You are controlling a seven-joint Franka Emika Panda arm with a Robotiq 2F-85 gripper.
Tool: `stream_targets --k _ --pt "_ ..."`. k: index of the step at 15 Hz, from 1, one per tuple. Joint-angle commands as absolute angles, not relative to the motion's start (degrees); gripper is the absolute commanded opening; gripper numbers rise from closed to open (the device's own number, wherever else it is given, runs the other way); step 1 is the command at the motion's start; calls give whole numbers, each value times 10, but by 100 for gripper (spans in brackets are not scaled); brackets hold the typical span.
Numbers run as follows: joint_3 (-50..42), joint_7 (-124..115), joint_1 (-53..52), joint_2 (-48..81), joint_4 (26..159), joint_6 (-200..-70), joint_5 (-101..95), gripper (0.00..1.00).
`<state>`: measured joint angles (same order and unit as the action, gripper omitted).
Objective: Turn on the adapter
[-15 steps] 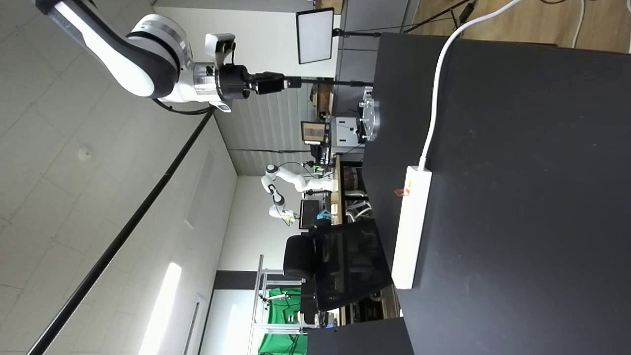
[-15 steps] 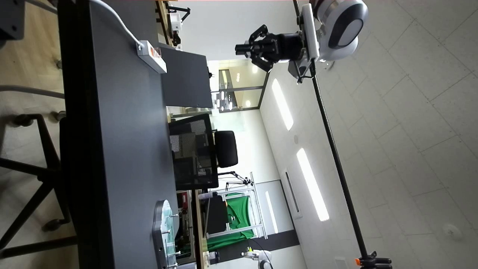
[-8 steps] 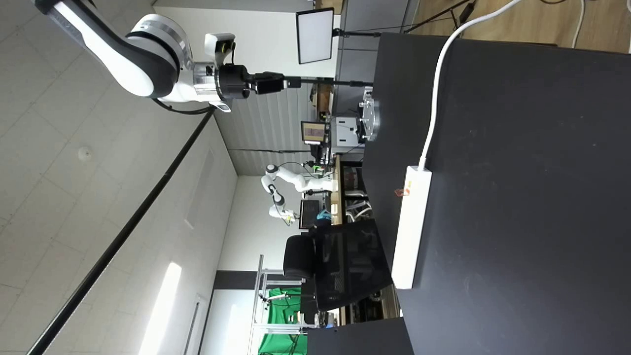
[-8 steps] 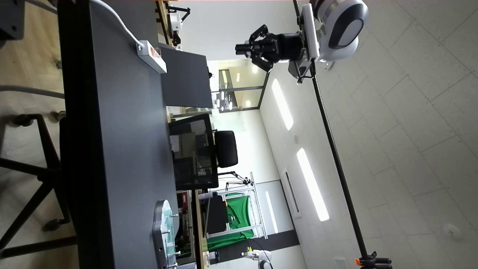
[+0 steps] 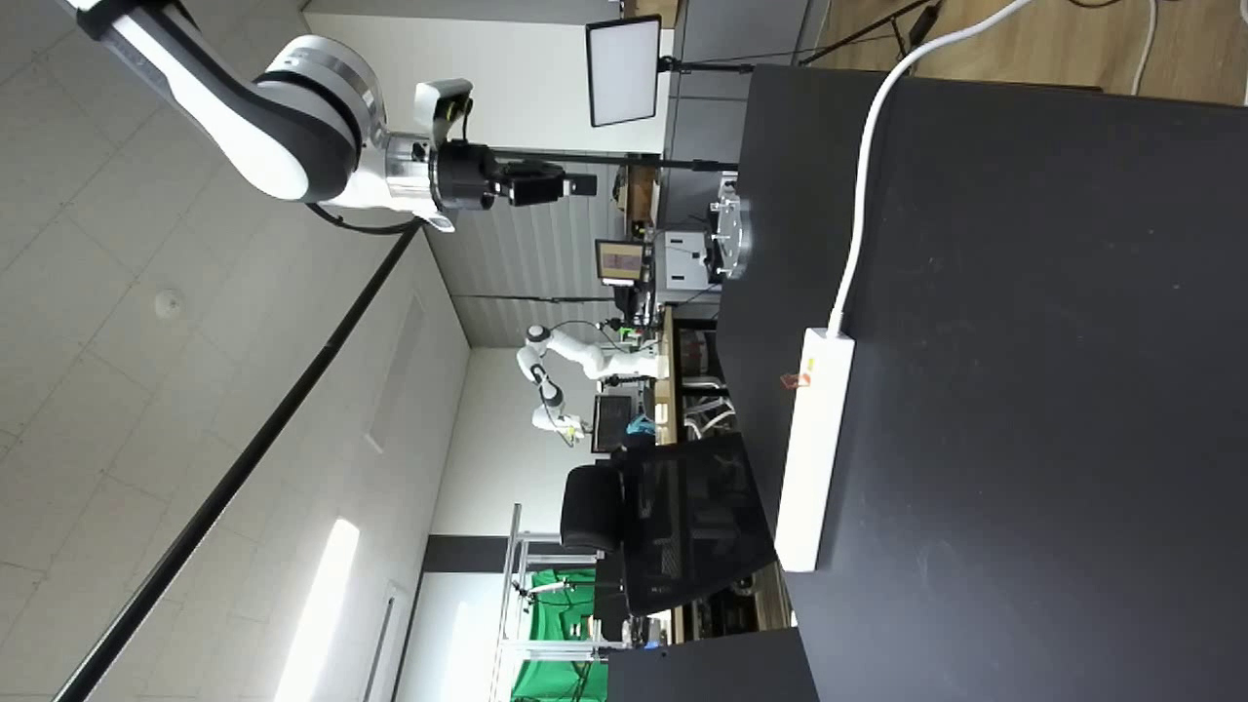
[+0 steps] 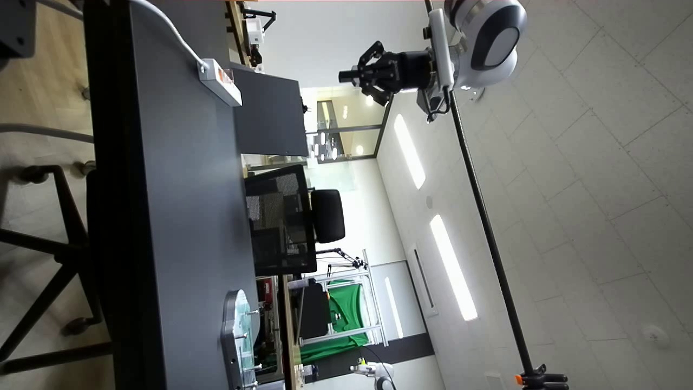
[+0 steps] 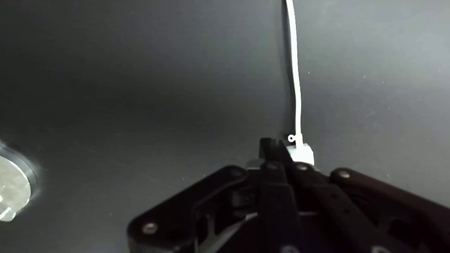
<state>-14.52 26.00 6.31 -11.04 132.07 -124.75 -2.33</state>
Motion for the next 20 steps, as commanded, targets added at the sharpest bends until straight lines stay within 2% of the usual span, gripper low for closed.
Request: stream_targets --k 1,7,11,12,15,20 --pt "-122 262 45 -43 1292 -1320 29 0" --pt "-52 233 25 103 1238 -1458 44 0" --pt "-36 172 19 197 1169 -1440 -15 0" --pt "-21 211 37 155 1221 -1471 10 0" --pt "-20 188 34 199 1186 -1463 -11 0" --pt "-21 188 35 201 1177 -1454 -11 0"
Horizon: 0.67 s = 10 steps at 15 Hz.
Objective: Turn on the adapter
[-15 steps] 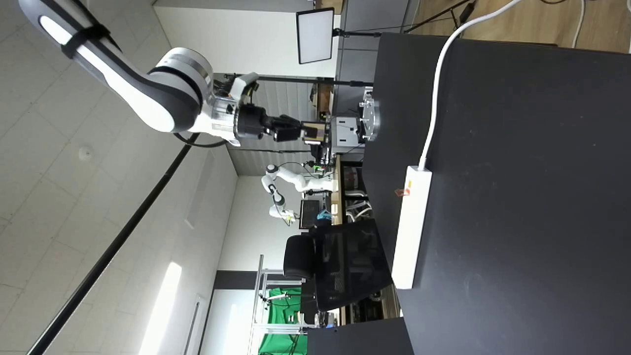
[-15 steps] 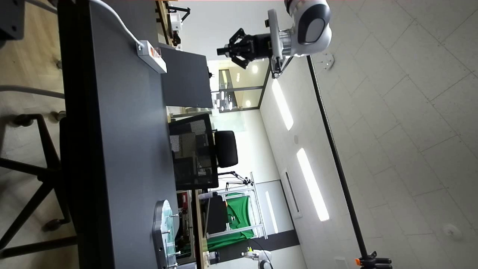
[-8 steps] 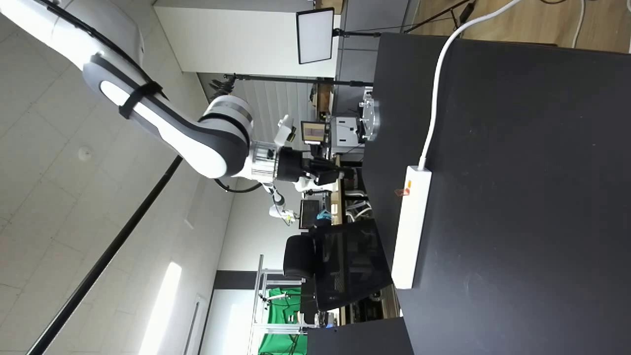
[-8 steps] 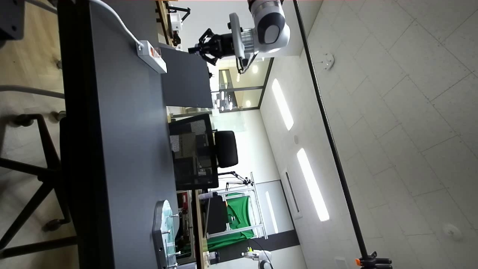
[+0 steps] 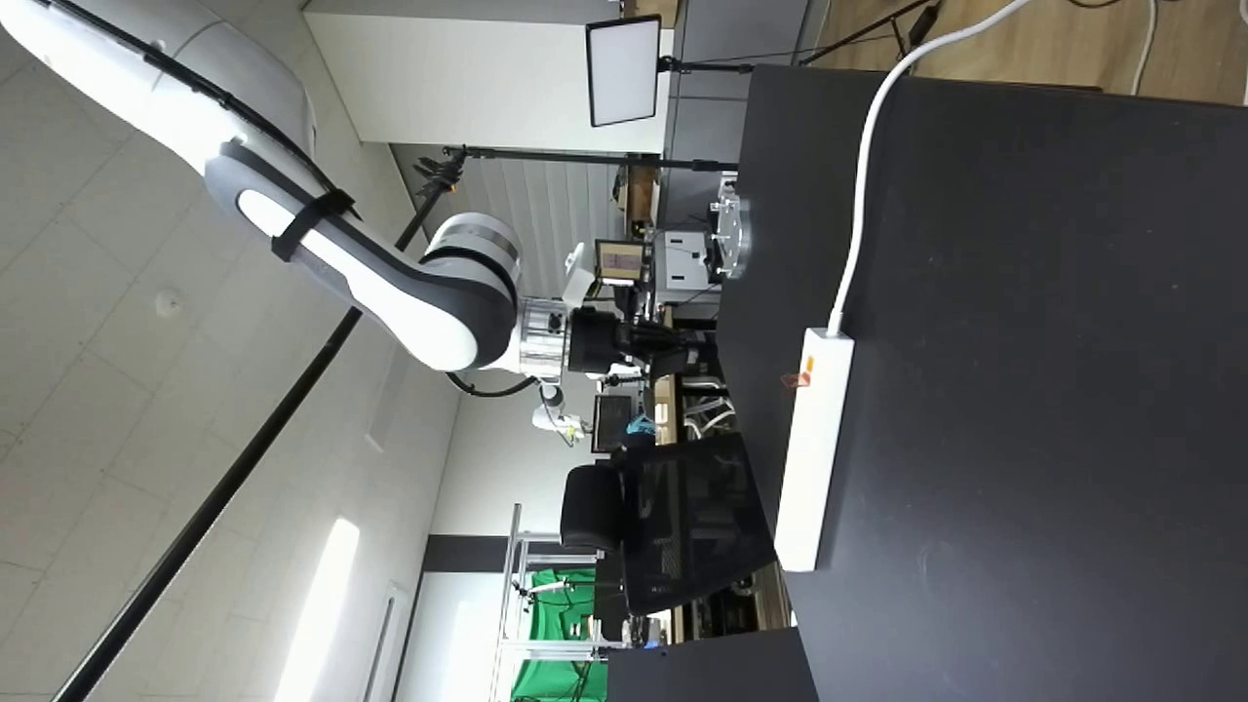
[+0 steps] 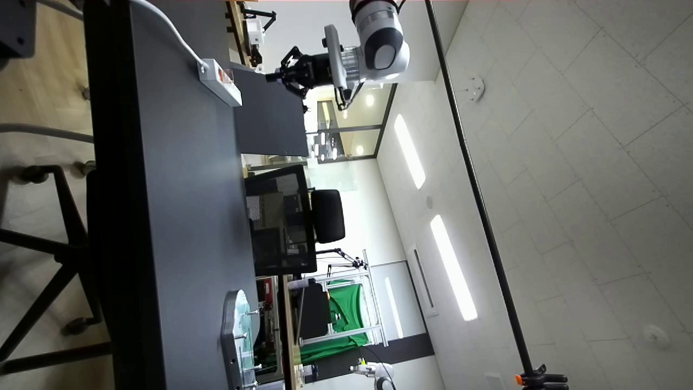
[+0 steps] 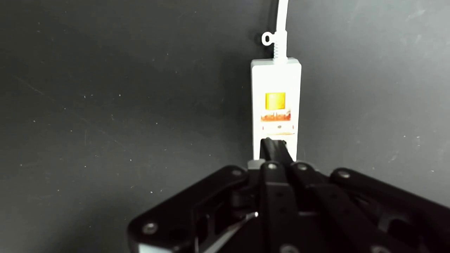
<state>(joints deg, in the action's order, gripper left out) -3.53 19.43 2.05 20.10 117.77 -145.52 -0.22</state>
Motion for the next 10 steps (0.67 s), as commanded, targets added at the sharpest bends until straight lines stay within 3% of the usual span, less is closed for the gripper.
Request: stream_targets --k 1,10 --pt "-21 188 35 201 1177 -1454 -11 0" --pt "-18 172 34 231 1165 -1450 -18 0"
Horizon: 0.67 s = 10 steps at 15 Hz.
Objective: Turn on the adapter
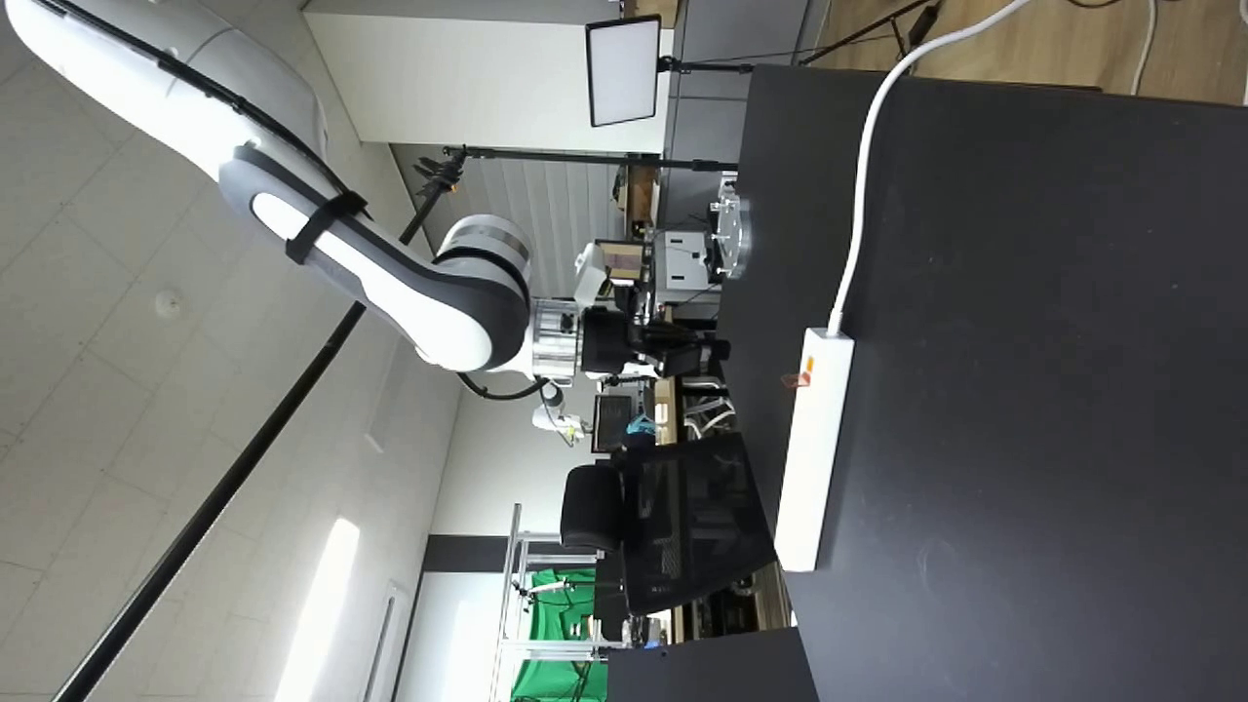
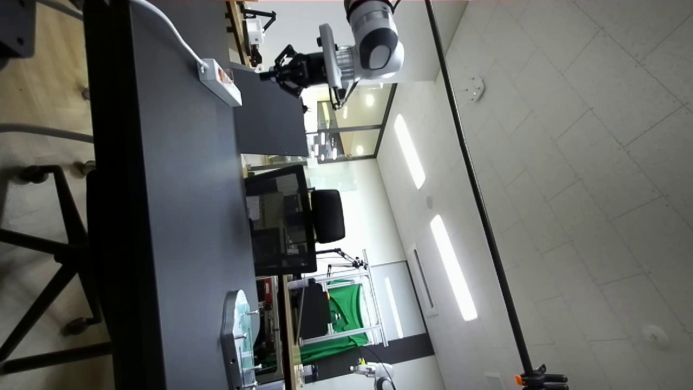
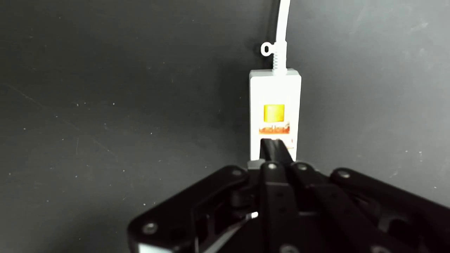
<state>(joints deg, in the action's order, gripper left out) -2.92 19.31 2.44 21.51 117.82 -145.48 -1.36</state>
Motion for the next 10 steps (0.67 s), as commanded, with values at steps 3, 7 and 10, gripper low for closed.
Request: stream_targets --k 3,7,10 --pt "-15 163 33 245 1165 -1451 -17 0" --pt "-15 152 32 268 1163 -1462 -21 0" --pt "-16 142 29 285 1160 -1473 -25 0"
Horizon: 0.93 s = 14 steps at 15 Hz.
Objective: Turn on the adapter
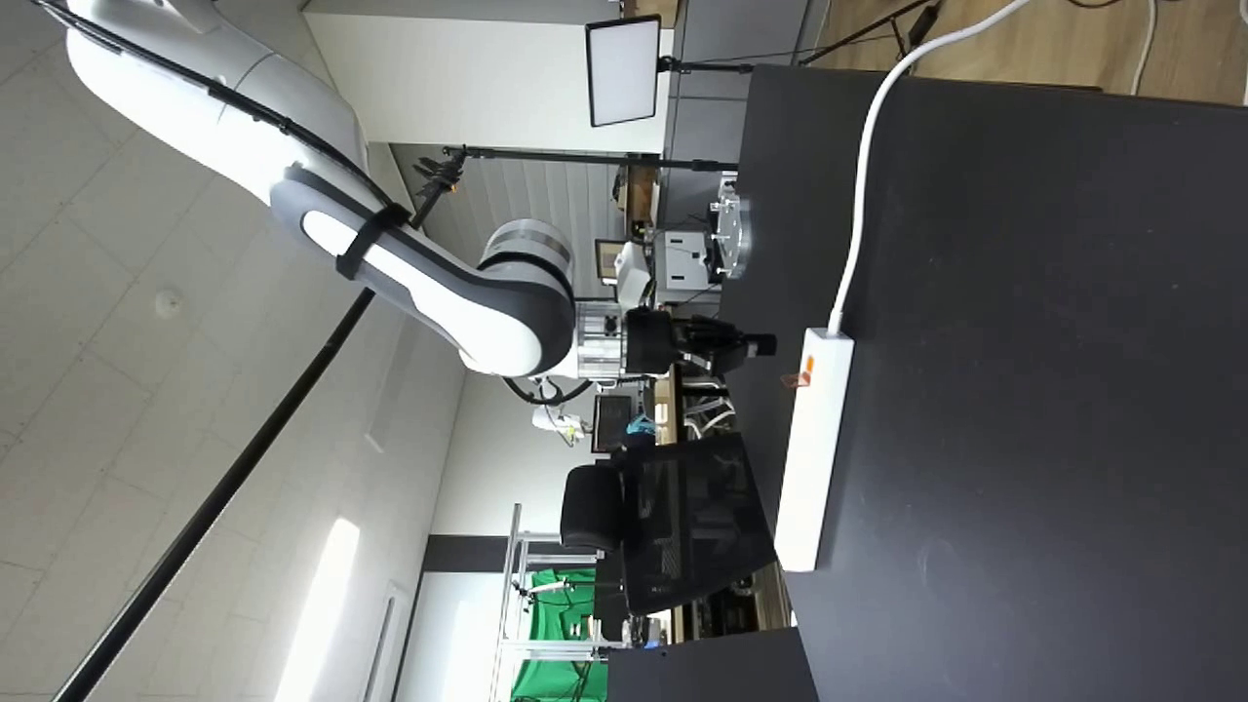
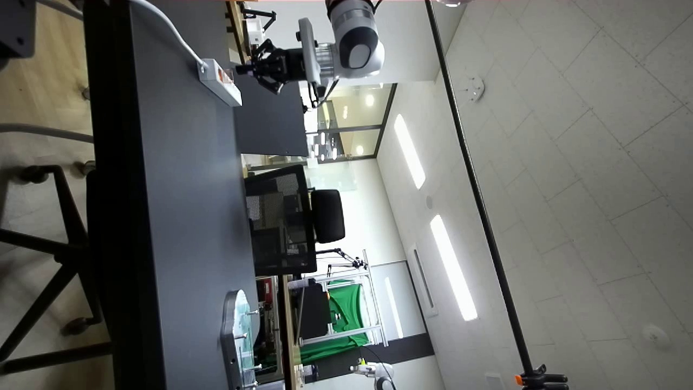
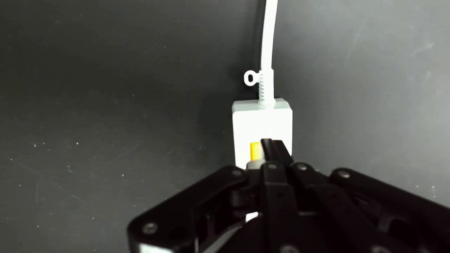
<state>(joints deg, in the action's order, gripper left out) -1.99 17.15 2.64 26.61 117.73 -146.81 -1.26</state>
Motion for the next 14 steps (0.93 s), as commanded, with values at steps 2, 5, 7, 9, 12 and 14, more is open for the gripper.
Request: stream_targets --k 2,5,7,9,12,14 --pt "-19 136 26 295 1159 -1493 -30 0" --pt "-20 129 23 307 1156 -1522 -34 0" --pt "-23 120 18 314 1154 -1542 -44 0" --pt "-24 115 15 320 1152 -1554 -49 0" --pt "-26 109 10 329 1146 -1561 -55 0" --pt "-28 103 5 335 1140 -1559 -59 0"
